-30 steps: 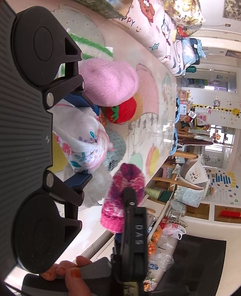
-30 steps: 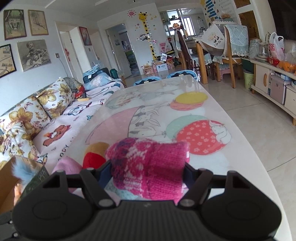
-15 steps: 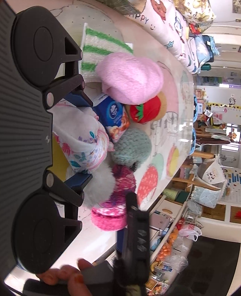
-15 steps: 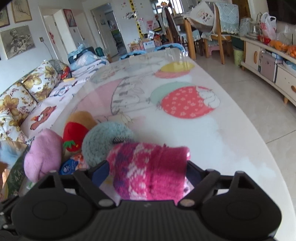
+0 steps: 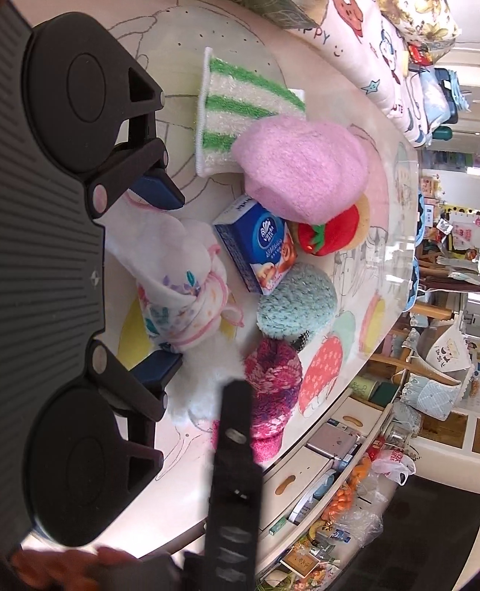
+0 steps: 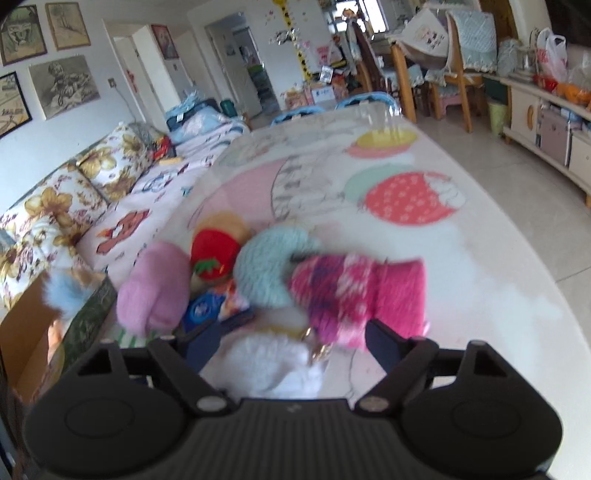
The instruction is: Organize soft objects
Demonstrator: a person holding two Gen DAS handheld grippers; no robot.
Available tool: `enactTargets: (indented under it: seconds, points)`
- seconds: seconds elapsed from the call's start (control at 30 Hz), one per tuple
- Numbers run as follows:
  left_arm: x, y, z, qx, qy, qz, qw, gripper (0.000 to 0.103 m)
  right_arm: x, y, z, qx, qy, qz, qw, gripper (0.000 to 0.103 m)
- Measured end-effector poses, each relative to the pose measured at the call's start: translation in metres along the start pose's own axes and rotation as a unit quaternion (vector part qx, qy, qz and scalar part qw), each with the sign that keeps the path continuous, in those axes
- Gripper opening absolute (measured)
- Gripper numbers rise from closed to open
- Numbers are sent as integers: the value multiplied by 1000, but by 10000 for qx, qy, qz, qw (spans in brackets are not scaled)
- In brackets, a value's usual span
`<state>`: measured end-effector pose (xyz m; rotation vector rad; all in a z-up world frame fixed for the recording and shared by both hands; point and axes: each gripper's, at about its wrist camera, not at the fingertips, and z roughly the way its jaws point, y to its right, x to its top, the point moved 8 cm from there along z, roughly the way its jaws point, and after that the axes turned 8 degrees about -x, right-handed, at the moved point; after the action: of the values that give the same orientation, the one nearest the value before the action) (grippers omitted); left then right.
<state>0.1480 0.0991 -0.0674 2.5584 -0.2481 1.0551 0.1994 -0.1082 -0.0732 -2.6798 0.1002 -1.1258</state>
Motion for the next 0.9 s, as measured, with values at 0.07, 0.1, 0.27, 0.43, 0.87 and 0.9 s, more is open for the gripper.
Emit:
enactTargets:
  seconds: [0.07, 0.1, 0.27, 0.43, 0.87, 0.9]
  points:
    - [0, 0, 0, -48, -39, -64, 10000, 103, -7, -5, 8, 18, -121, -64, 9999, 83]
    - [0, 0, 1, -78, -72, -103, 9999, 103, -10, -7, 12, 2, -183, -79, 9998, 83]
    - [-2, -2, 4, -83, -205, -139, 9997, 103, -17, -7, 27, 54, -352, 77, 9993, 73]
    - [-1, -6, 3, -60, -226, -125, 9996, 103, -19, -9, 37, 321, -450, 310, 9980, 54]
    - [6, 2, -4, -39, 30, 51, 10000, 93, 11, -2, -1, 226, 349, 303, 9987, 47]
    - [6, 2, -4, -17, 31, 64, 10000, 92, 12, -3, -2, 233, 379, 284, 9986, 47]
